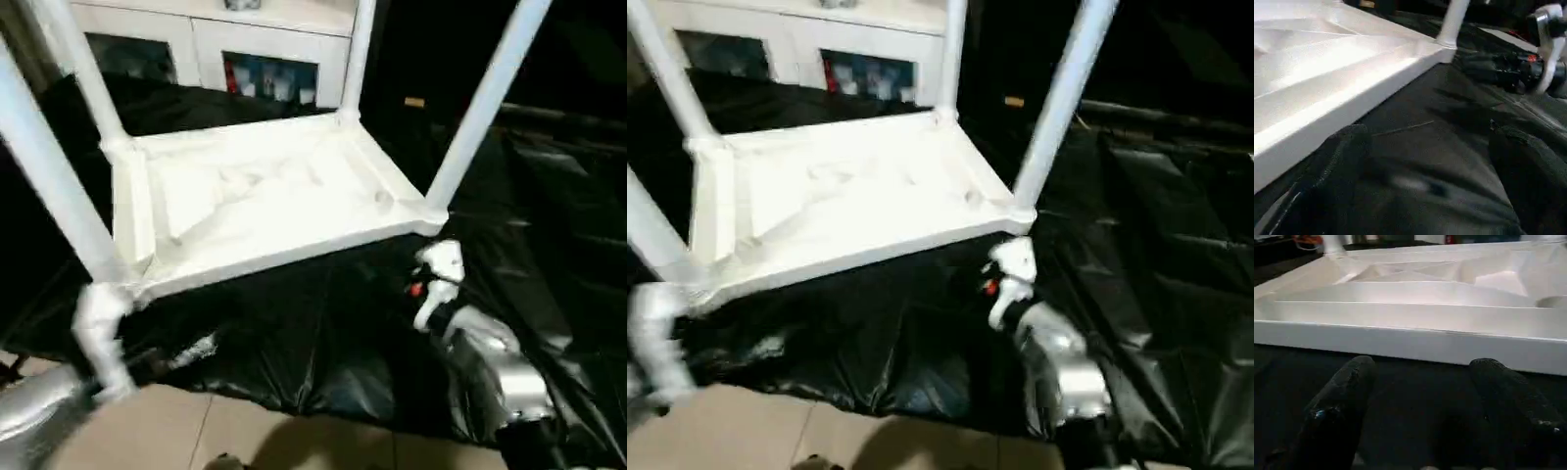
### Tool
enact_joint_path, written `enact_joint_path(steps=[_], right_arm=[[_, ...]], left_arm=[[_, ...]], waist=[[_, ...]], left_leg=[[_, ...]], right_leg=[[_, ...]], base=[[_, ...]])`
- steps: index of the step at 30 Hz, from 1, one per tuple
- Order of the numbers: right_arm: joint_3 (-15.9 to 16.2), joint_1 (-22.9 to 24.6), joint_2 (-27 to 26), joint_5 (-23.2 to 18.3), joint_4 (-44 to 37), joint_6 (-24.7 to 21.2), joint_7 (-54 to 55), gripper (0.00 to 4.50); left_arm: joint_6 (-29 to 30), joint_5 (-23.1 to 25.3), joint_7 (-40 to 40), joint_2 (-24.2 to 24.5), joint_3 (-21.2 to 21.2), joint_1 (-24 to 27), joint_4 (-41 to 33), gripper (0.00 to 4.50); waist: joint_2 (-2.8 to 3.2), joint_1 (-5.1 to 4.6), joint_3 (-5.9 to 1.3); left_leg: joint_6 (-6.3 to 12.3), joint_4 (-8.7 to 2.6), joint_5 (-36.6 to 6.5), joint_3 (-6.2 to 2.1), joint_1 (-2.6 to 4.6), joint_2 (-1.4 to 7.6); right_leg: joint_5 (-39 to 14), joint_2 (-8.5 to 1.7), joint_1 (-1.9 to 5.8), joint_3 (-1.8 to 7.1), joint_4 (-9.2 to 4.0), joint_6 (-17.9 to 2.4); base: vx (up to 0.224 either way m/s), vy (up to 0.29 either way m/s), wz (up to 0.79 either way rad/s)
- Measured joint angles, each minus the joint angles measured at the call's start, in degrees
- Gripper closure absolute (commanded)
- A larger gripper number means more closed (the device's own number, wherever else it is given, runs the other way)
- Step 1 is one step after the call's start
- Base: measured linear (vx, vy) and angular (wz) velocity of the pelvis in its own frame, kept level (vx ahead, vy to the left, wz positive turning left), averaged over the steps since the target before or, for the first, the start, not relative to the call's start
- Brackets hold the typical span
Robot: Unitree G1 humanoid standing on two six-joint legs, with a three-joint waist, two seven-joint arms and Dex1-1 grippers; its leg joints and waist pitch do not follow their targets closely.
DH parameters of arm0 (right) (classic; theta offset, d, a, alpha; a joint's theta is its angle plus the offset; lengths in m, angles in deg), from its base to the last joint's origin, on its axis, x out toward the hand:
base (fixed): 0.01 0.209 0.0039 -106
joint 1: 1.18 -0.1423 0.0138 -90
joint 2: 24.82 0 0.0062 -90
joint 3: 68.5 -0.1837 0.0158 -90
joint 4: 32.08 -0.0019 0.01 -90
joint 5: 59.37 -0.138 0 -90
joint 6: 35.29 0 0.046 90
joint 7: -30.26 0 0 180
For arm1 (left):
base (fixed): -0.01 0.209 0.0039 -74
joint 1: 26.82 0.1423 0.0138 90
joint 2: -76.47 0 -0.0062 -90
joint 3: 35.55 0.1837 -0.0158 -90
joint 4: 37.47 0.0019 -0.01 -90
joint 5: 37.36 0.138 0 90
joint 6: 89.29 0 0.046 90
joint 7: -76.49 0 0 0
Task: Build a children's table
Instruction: Rotate leg to tighten, then rotate table base
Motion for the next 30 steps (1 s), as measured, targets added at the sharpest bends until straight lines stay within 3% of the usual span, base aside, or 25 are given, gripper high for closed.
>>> enact_joint_path(steps=[2, 6, 9, 13, 17, 23, 30], right_arm=[[0.5, 0.1, -0.2, 0.0, 0.0, -0.4, -0.2, 0.96], [0.8, -0.1, -1.1, 0.2, 0.4, -0.4, -0.4, 0.96], [0.9, -0.3, -1.3, 0.4, 0.7, -0.5, -0.3, 0.96], [1.2, -0.8, -1.5, 1.4, 2.1, -0.4, 0.1, 0.96], [1.1, -2.1, -1.8, 2.9, 5.4, -0.4, 3.7, 0.96], [-1.5, -3.4, -1.9, 5.9, 11.3, -0.3, 12.0, 0.96], [-2.0, -8.0, -2.3, 7.0, 16.6, 0.8, 16.1, 0.96]], left_arm=[[1.7, -2.2, -1.2, 2.9, -5.4, 2.4, -0.9, 0.09], [3.3, -3.9, -3.0, 7.1, -11.7, 5.3, -1.8, 0.09], [4.4, -4.1, -4.6, 9.5, -15.0, 7.4, -1.2, 0.09], [5.1, -4.2, -5.5, 12.2, -17.4, 7.6, 0.6, 0.09], [3.7, -4.3, -2.4, 11.6, -16.6, -0.8, 3.1, 0.09], [1.2, -3.6, -0.4, 7.5, -9.9, -10.7, 7.7, 0.09], [-2.2, 1.0, 1.0, 3.7, -0.9, -21.9, 17.5, 0.09]], waist=[[-0.56, -0.03, -0.05], [-0.99, 0.18, -0.19], [-1.38, 0.33, -0.16], [-1.42, 0.76, -0.16], [-1.23, 1.76, -0.08], [-0.86, 1.9, 0.01], [0.03, 1.07, -0.18]], left_leg=[[0.0, 0.0, 0.0, -0.03, 0.03, -0.01], [0.0, -0.03, 0.0, -0.06, 0.09, -0.05], [0.0, -0.03, 0.0, -0.08, 0.18, -0.06], [0.0, -0.03, 0.0, -0.09, 0.3, -0.07], [-0.01, 0.0, 0.0, -0.16, 0.41, -0.08], [-0.06, 0.03, 0.0, -0.19, 0.45, -0.11], [-0.11, 0.1, 0.1, -0.23, 0.44, -0.11]], right_leg=[[0.0, 0.01, 0.02, 0.0, -0.01, 0.0], [0.0, 0.01, 0.09, 0.04, -0.07, 0.0], [0.0, 0.01, 0.23, 0.05, -0.13, 0.0], [0.0, 0.01, 0.32, 0.06, -0.13, 0.0], [0.0, 0.02, 0.47, 0.05, -0.06, 0.0], [0.2, 0.02, 0.53, 0.07, 0.1, -0.2], [0.3, 0.05, 0.49, 0.07, 0.24, -0.4]], base=[[0.0, 0.0, 0.0], [0.0, 0.0, 0.0], [0.0, 0.0, 0.0], [0.0, 0.0, 0.0], [0.0, 0.0, 0.0], [0.0, 0.0, 0.0], [0.0, 0.0, 0.0]])
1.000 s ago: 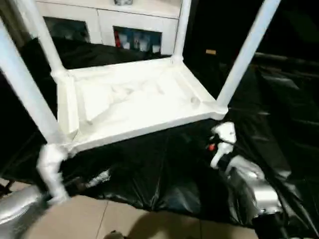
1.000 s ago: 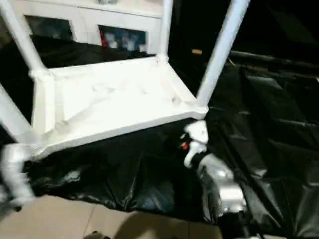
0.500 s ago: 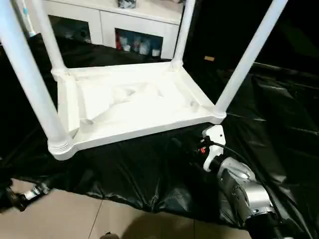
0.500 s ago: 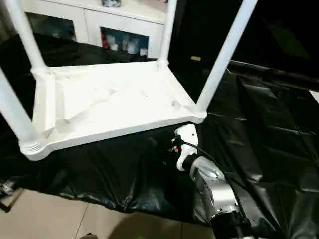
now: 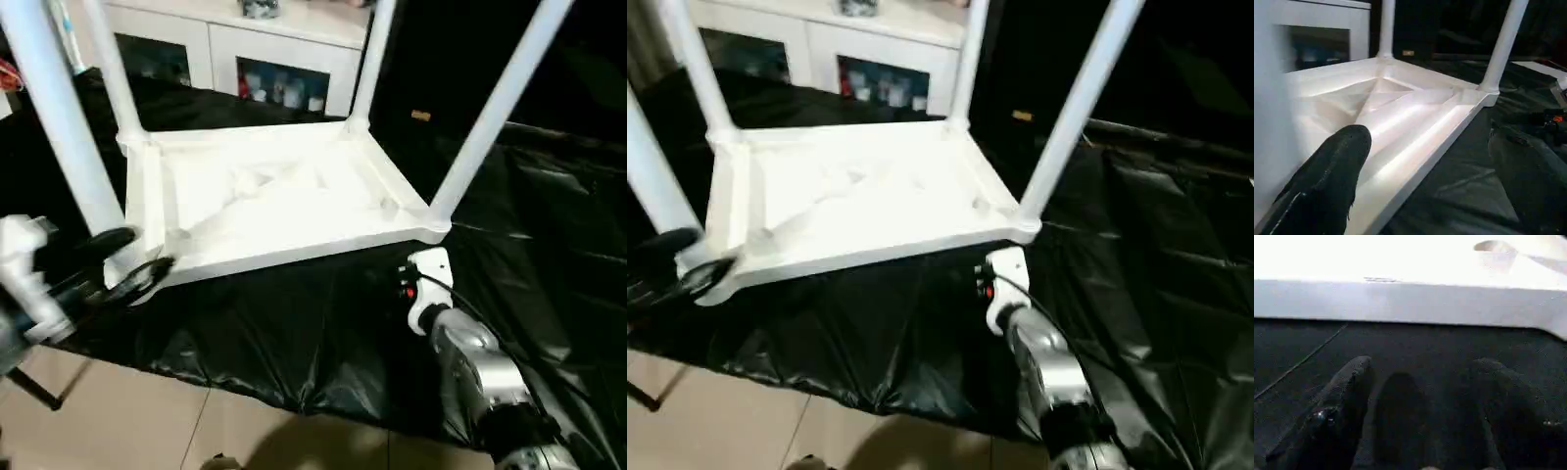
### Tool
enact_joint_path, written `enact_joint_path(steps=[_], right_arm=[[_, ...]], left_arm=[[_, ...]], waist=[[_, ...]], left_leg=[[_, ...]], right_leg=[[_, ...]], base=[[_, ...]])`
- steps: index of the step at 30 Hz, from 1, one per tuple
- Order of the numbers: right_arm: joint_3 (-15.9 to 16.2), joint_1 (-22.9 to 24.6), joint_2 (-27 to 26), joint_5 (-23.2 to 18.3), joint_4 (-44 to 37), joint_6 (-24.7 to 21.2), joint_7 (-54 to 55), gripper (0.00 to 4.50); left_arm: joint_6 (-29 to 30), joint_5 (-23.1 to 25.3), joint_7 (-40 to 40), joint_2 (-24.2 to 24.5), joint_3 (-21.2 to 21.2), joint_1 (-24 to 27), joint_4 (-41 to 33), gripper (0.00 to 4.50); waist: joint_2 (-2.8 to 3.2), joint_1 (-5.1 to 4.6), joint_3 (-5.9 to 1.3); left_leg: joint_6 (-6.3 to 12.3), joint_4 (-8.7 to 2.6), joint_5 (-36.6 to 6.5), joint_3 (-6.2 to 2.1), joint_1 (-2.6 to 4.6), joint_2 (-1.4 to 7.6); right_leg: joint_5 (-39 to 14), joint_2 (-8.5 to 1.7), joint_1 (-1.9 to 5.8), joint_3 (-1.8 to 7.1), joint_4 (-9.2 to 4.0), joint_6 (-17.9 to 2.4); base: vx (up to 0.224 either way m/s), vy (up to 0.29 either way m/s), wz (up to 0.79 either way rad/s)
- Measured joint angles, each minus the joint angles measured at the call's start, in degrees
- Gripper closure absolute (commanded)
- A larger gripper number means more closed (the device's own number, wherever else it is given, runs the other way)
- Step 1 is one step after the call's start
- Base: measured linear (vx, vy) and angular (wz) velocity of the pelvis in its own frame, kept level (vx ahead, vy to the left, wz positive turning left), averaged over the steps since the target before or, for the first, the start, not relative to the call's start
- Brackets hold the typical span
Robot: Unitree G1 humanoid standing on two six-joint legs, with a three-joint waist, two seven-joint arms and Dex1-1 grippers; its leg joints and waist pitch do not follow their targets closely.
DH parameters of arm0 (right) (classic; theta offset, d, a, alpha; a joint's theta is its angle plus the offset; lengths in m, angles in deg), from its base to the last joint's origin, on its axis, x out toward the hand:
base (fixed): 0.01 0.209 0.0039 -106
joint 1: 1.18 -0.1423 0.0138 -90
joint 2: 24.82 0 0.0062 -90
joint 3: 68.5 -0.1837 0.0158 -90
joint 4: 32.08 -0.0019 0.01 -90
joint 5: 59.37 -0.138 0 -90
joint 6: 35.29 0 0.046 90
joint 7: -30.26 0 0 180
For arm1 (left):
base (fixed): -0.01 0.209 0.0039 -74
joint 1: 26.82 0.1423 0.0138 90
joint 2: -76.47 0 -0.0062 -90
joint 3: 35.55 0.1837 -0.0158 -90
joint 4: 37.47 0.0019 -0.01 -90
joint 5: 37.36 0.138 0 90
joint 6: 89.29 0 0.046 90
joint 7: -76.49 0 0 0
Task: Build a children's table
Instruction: Rotate table base
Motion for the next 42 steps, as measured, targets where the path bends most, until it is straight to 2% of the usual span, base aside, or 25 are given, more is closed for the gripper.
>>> enact_joint_path(steps=[3, 6, 8, 10, 14, 19, 23, 29, 36, 42], right_arm=[[-0.2, -1.9, -0.1, 0.7, 1.9, 0.9, 0.3, 0.96], [-0.5, -2.8, 0.0, 1.2, 2.3, 1.3, 0.3, 0.96], [-0.7, -3.3, 0.2, 1.1, 2.4, 1.4, 0.2, 0.96], [-0.8, -3.5, 0.8, 1.1, 2.8, 2.2, -0.1, 0.96], [-1.7, -3.5, 1.0, 1.1, 4.1, 2.8, -0.5, 0.96], [-1.6, -3.6, 0.2, 1.3, 4.7, 3.1, -1.2, 0.96], [-1.6, -3.7, 0.2, 1.6, 5.3, 3.3, -1.5, 0.96], [-1.6, -4.2, -0.2, 1.9, 6.5, 3.9, -1.7, 0.96], [-1.2, -6.3, -1.5, 2.3, 8.9, 4.7, -1.8, 0.96], [-0.6, -9.3, -2.9, 3.4, 13.3, 5.3, -1.8, 0.96]], left_arm=[[-0.7, 0.9, 0.4, -0.8, 1.5, -1.6, 2.7, 0.09], [-0.9, 0.8, 0.3, -1.0, 1.6, -1.5, 3.1, 0.09], [0.3, -1.0, -1.4, 0.2, 1.2, 0.7, 1.7, 0.09], [3.0, -3.4, -4.9, 3.7, 0.3, 6.0, -0.8, 0.09], [3.7, -3.6, -7.3, 6.5, -3.2, 9.4, -0.3, 0.09], [3.6, -3.2, -9.7, 11.6, -8.0, 12.9, 2.5, 0.09], [2.7, -2.8, -9.6, 14.1, -10.7, 13.3, 5.3, 0.09], [-1.4, 0.3, -7.4, 14.6, -9.8, 7.7, 10.7, 0.09], [-3.9, 1.4, -5.7, 8.9, -3.6, -1.3, 13.2, 0.09], [-5.5, 1.7, -5.4, 5.8, -1.8, -5.4, 16.5, 0.09]], waist=[[0.41, -0.51, -0.08], [0.44, -0.82, -0.12], [0.41, -1.3, -0.13], [0.34, -1.7, -0.15], [0.22, -1.03, -0.15], [0.03, -1.1, -0.17], [-0.16, -1.03, -0.18], [-0.29, -0.78, -0.25], [-0.56, -0.52, -0.42], [-0.78, -0.65, -0.51]], left_leg=[[0.0, -0.02, 0.0, 0.01, -0.05, 0.0], [-0.02, -0.06, 0.0, 0.01, -0.15, 0.03], [0.0, -0.08, 0.0, 0.06, -0.19, 0.03], [-0.03, -0.12, -0.1, 0.11, -0.19, 0.05], [-0.04, -0.12, -0.1, 0.06, -0.15, 0.05], [-0.04, 0.0, -0.1, 0.05, -0.09, 0.02], [-0.04, -0.03, -0.1, 0.02, -0.09, 0.03], [-0.04, -0.04, -0.1, 0.02, -0.09, 0.03], [-0.06, -0.03, 0.0, 0.03, -0.07, 0.04], [-0.06, -0.03, -0.1, 0.05, -0.14, 0.03]], right_leg=[[0.0, 0.0, -0.06, 0.01, 0.01, 0.0], [-0.1, 0.06, -0.19, -0.01, 0.04, -0.1], [-0.1, 0.06, -0.28, 0.02, 0.02, -0.1], [-0.1, 0.06, -0.34, 0.03, 0.01, -0.1], [-0.2, 0.07, -0.28, -0.01, 0.03, 0.0], [-0.3, 0.04, -0.17, 0.04, 0.04, 0.1], [-0.3, 0.04, -0.18, 0.03, 0.04, 0.1], [-0.2, 0.04, -0.16, 0.02, 0.04, -0.1], [-0.1, 0.04, -0.16, 0.01, 0.09, -0.1], [-0.1, 0.03, -0.23, 0.02, 0.08, -0.1]], base=[[0.0, 0.0, 0.0], [0.0, 0.0, 0.0], [0.0, 0.0, 0.0], [0.0, 0.0, 0.0], [0.0, 0.0, 0.0], [0.0, 0.0, 0.0], [0.0, 0.0, 0.0], [0.0, 0.0, 0.0], [0.0, 0.0, 0.0], [0.0, 0.0, 0.0]])
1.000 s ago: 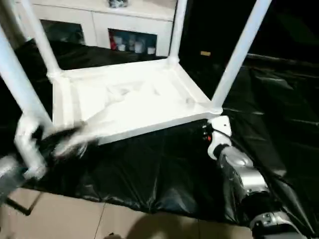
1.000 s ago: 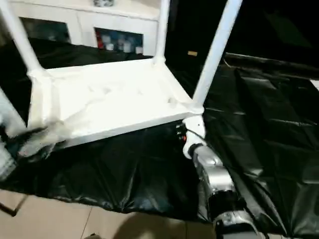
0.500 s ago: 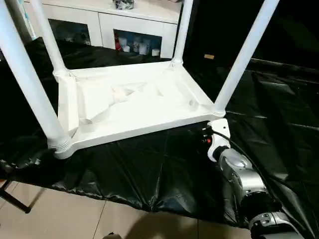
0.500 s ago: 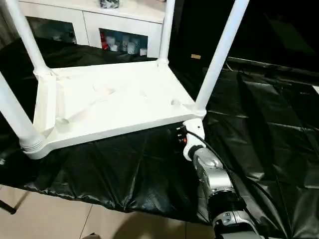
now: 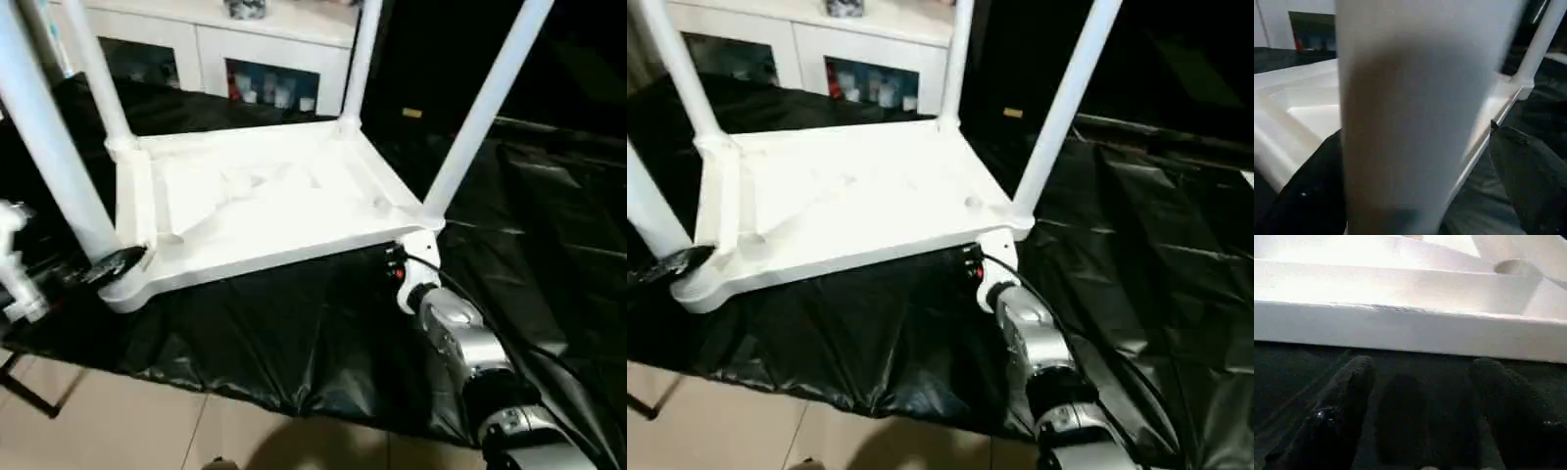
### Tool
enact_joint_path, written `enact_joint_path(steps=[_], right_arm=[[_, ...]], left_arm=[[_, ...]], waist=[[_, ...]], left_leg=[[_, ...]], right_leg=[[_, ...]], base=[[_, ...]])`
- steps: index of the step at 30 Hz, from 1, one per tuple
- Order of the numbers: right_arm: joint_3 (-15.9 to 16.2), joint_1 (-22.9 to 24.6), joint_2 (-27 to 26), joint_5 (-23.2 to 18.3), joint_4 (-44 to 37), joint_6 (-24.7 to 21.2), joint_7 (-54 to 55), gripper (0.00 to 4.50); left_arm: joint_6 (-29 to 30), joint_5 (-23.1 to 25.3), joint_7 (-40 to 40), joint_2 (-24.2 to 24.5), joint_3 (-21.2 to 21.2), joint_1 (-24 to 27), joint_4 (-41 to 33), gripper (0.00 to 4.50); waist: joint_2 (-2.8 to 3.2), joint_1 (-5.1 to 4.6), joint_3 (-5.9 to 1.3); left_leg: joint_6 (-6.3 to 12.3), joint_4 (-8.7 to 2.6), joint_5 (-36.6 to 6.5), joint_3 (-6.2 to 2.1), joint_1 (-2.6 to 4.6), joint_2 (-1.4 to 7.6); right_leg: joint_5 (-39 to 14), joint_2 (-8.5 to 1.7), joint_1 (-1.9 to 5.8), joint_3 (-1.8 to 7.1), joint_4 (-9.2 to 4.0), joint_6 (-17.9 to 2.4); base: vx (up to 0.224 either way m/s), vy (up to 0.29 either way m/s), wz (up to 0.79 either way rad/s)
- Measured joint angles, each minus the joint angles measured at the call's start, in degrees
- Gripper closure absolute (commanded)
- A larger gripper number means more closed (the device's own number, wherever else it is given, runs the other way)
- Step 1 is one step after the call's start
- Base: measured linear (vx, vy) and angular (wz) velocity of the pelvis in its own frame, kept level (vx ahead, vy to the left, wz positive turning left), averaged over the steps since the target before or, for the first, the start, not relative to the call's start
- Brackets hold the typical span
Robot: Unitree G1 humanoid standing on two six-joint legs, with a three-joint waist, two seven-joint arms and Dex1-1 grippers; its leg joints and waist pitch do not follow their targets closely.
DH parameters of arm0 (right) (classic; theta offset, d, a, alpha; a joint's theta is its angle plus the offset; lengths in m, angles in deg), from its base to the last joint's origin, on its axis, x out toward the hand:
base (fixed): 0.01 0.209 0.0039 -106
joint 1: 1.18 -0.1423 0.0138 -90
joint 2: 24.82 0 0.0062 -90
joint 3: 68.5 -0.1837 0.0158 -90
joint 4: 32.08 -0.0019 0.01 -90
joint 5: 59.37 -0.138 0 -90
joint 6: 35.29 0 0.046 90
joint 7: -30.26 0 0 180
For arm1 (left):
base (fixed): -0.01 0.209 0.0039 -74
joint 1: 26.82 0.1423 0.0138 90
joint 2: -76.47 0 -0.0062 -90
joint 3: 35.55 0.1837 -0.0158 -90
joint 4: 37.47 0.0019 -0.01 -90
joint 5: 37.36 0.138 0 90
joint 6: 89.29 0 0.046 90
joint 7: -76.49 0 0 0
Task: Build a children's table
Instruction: Rotate table base
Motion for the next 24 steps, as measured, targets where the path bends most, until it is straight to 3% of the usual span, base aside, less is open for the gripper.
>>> enact_joint_path(steps=[3, 8, 9, 16, 20, 24], right_arm=[[0.0, -1.9, -0.4, 0.6, 2.6, 0.3, -0.1, 0.96], [0.5, -5.2, -1.5, 1.0, 6.9, 0.7, -0.8, 0.96], [0.6, -5.7, -1.8, 1.1, 7.9, 1.2, -1.0, 0.96], [0.8, -7.1, -2.6, 2.2, 11.7, 2.4, -1.6, 0.96], [0.8, -7.4, -2.8, 2.4, 13.5, 2.8, -1.8, 0.96], [0.8, -7.4, -3.1, 2.5, 13.9, 3.8, -2.1, 0.96]], left_arm=[[2.1, -2.0, -1.2, 0.0, 0.5, 0.4, -2.4, 0.09], [8.6, -8.0, -3.8, 0.2, 1.1, 5.4, -12.2, 0.09], [9.8, -9.1, -4.0, 0.4, 1.2, 6.8, -14.6, 0.09], [14.8, -13.7, -3.6, 0.3, 1.8, 11.6, -24.5, 0.09], [18.7, -16.8, -0.9, -2.5, 5.2, 12.2, -32.0, 0.09], [19.5, -17.2, 0.4, -7.0, 12.0, 9.1, -34.1, 0.09]], waist=[[-0.87, 0.12, 0.04], [-2.52, 0.4, 0.12], [-3.23, 0.38, 0.06], [-5.19, 0.44, 0.4], [-5.63, 0.53, 0.44], [-5.31, 0.57, 0.65]], left_leg=[[-0.01, -0.1, 0.0, 0.02, 0.01, 0.02], [0.0, -0.07, 0.0, 0.07, -0.02, 0.02], [0.0, -0.07, 0.0, 0.09, 0.01, 0.03], [-0.04, 0.02, 0.0, 0.07, 0.03, 0.06], [-0.04, 0.08, 0.0, 0.06, 0.02, 0.05], [-0.19, 0.12, 0.1, 0.05, 0.05, 0.06]], right_leg=[[0.0, -0.01, -0.05, -0.03, 0.01, 0.0], [-0.1, -0.02, -0.09, -0.02, 0.02, 0.0], [-0.1, -0.02, -0.09, -0.01, 0.04, 0.0], [0.0, 0.0, -0.07, -0.02, 0.1, 0.0], [0.0, -0.02, -0.05, -0.01, 0.1, 0.0], [0.0, -0.01, -0.14, -0.01, 0.38, 0.0]], base=[[0.0, 0.0, 0.0], [0.0, 0.0, 0.0], [0.0, 0.0, 0.0], [0.0, 0.0, 0.0], [0.0, 0.0, 0.0], [0.0, 0.0, 0.0]])
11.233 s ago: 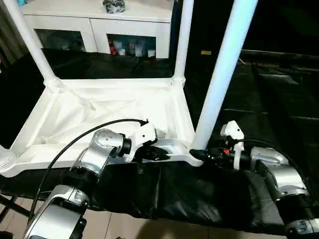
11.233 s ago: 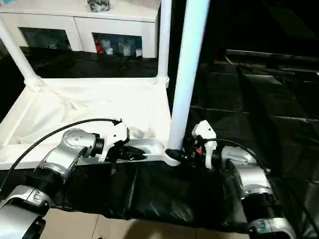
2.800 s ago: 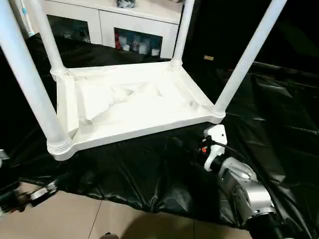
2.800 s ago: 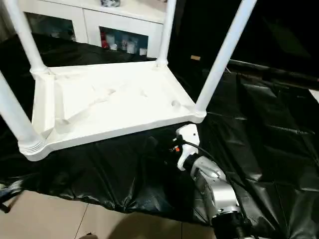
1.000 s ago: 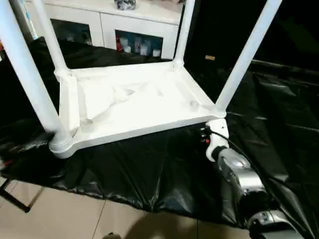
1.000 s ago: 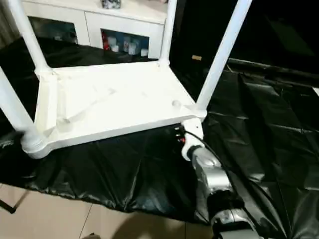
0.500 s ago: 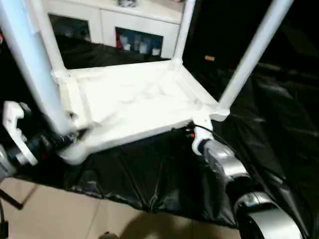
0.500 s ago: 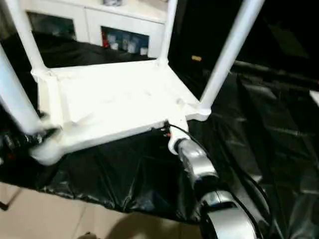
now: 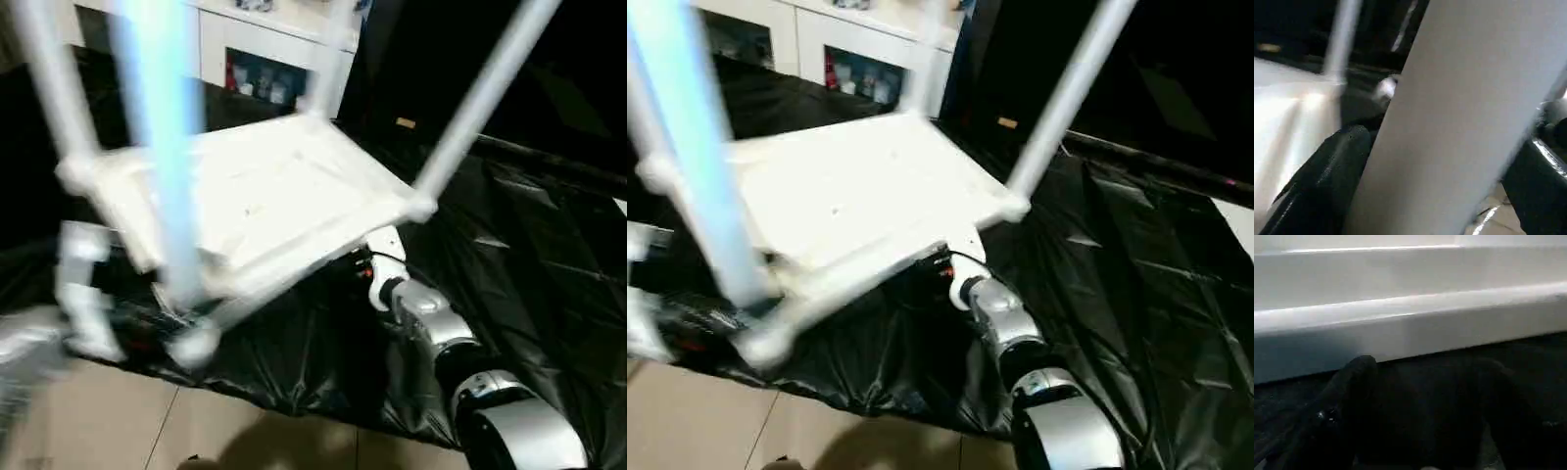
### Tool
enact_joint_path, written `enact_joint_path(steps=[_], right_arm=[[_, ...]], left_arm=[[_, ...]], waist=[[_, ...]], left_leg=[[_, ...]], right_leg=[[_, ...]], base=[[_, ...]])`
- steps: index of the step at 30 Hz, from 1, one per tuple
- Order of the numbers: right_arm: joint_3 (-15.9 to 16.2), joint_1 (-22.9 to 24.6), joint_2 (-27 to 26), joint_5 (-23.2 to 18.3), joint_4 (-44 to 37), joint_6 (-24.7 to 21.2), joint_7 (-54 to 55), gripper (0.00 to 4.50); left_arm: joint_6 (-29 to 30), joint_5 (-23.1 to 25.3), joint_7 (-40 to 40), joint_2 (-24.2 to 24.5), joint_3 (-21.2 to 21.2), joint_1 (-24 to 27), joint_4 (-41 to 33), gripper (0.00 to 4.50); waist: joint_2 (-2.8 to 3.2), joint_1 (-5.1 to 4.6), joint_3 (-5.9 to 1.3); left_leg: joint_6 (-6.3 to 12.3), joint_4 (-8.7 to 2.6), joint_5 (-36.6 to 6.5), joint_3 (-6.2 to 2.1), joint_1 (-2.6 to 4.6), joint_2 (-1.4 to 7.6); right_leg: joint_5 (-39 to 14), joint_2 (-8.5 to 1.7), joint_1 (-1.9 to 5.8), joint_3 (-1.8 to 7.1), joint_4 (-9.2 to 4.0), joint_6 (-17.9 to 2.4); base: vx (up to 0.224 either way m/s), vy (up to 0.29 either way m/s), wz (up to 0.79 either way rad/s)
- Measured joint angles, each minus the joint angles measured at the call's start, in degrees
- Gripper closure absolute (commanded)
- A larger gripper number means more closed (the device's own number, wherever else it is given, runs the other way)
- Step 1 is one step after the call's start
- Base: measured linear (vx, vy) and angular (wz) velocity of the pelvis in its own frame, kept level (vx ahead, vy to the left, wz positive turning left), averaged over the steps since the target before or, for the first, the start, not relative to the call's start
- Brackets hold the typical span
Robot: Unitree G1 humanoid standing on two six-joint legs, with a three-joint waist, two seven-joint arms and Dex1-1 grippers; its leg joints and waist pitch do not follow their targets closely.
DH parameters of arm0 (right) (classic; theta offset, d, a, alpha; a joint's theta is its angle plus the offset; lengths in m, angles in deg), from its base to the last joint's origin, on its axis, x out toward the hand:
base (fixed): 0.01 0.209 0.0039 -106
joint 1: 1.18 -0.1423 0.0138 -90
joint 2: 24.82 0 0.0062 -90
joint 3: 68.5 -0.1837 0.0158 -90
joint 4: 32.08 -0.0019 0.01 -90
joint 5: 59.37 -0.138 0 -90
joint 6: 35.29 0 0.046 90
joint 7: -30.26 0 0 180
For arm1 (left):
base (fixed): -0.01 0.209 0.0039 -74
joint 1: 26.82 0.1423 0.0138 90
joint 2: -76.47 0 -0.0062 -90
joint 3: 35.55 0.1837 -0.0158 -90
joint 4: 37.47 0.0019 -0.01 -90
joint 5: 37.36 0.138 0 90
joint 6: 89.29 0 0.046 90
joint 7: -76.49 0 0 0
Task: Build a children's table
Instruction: Rotate table base
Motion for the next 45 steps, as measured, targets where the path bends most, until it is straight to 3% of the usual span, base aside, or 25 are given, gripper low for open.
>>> enact_joint_path(steps=[5, 11, 14, 17, 21, 25, 31, 36, 41, 42, 45], right_arm=[[-0.4, 0.3, 0.7, 0.2, 0.0, 1.0, 0.0, 0.96], [-1.5, 2.6, 1.8, 0.0, -1.8, 1.7, 0.9, 0.96], [-2.2, 3.7, 2.7, -0.3, -2.8, 2.3, 1.5, 0.96], [-3.1, 5.0, 3.6, -0.5, -4.1, 2.7, 1.9, 0.96], [-4.1, 7.3, 4.6, -0.5, -7.2, 2.7, 2.9, 0.96], [-4.2, 10.2, 5.4, -0.5, -11.9, 2.4, 2.8, 0.96], [-4.3, 16.7, 9.1, -0.7, -23.4, 0.3, 0.4, 0.96], [-4.2, 22.5, 13.2, -1.8, -34.7, -3.7, -3.3, 0.96], [-4.4, 25.2, 14.9, -2.1, -41.1, -5.7, -4.2, 0.96], [-4.4, 26.1, 15.0, -2.3, -42.4, -6.2, -4.2, 0.96], [-5.0, 31.4, 15.0, -3.8, -48.7, -7.5, -4.0, 0.96]], left_arm=[[0.0, 2.6, 1.1, -5.6, 7.4, -6.8, 1.4, 0.09], [-1.6, 5.7, 0.4, -10.2, 13.9, -14.9, 7.1, 0.09], [-3.0, 7.7, -0.5, -13.2, 16.9, -18.2, 11.1, 0.09], [-5.4, 10.2, -0.7, -16.7, 19.5, -20.9, 15.3, 0.09], [-10.8, 14.2, 0.7, -22.6, 22.7, -25.2, 22.9, 0.09], [-14.7, 16.9, 1.9, -24.5, 23.4, -27.3, 27.4, 0.09], [-16.5, 18.6, 1.2, -21.8, 23.3, -26.2, 27.1, 0.09], [-16.7, 19.7, 0.8, -17.7, 23.2, -21.1, 26.8, 0.09], [-16.2, 19.6, 1.7, -16.4, 20.7, -18.1, 25.6, 0.09], [-16.1, 19.5, 2.2, -16.4, 20.2, -17.4, 25.0, 0.09], [-15.8, 19.4, 4.9, -15.1, 17.9, -12.9, 23.0, 0.09]], waist=[[0.9, 0.14, 0.39], [3.32, 0.24, 0.39], [5.31, 0.38, 0.44], [6.85, 0.14, 0.24], [8.1, 0.07, 0.25], [9.18, -0.73, 0.16], [9.25, -1.17, 0.14], [9.2, -1.12, 0.14], [9.28, -1.18, 0.11], [9.35, -1.17, 0.1], [10.52, -1.34, -0.09]], left_leg=[[-0.13, 0.22, 0.1, -0.09, 0.02, 0.0], [-0.15, 0.33, 0.1, -0.14, 0.01, -0.03], [-0.15, 0.37, 0.1, -0.19, -0.04, -0.04], [-0.09, 0.46, 0.1, -0.15, -0.06, -0.08], [-0.09, 0.48, 0.1, -0.18, -0.09, -0.07], [-0.08, 0.43, 0.1, -0.19, -0.19, -0.08], [0.03, 0.3, 0.0, -0.16, -0.35, -0.07], [0.18, 0.3, -0.1, -0.14, -0.46, -0.07], [0.2, 0.31, -0.1, -0.14, -0.41, -0.07], [0.2, 0.29, -0.1, -0.14, -0.38, -0.07], [0.34, 0.23, -0.2, -0.16, -0.33, -0.09]], right_leg=[[0.0, 0.0, 0.0, 0.01, 0.3, 0.0], [0.0, -0.01, 0.0, 0.03, 0.44, -0.1], [0.0, -0.02, 0.01, 0.01, 0.46, -0.1], [0.0, -0.05, 0.06, 0.06, 0.39, -0.1], [0.0, -0.02, 0.09, 0.03, 0.43, -0.1], [0.0, -0.01, 0.05, 0.04, 0.38, -0.1], [-0.2, 0.01, -0.01, 0.0, 0.36, 0.0], [-0.2, 0.0, 0.0, 0.0, 0.14, 0.1], [-0.3, 0.0, 0.03, 0.0, 0.04, 0.4], [-0.3, 0.0, 0.02, 0.0, 0.03, 0.4], [-0.2, 0.0, 0.11, -0.04, -0.36, 0.3]], base=[[0.0, 0.0, 0.0], [0.0, 0.0, 0.0], [0.0, 0.0, 0.0], [0.0, 0.0, 0.0], [0.0, 0.0, 0.0], [0.0, 0.0, 0.0], [0.0, 0.0, 0.0], [0.0, 0.0, 0.0], [0.0, 0.0, 0.0], [0.0, 0.0, 0.0], [0.0, 0.0, 0.0]])
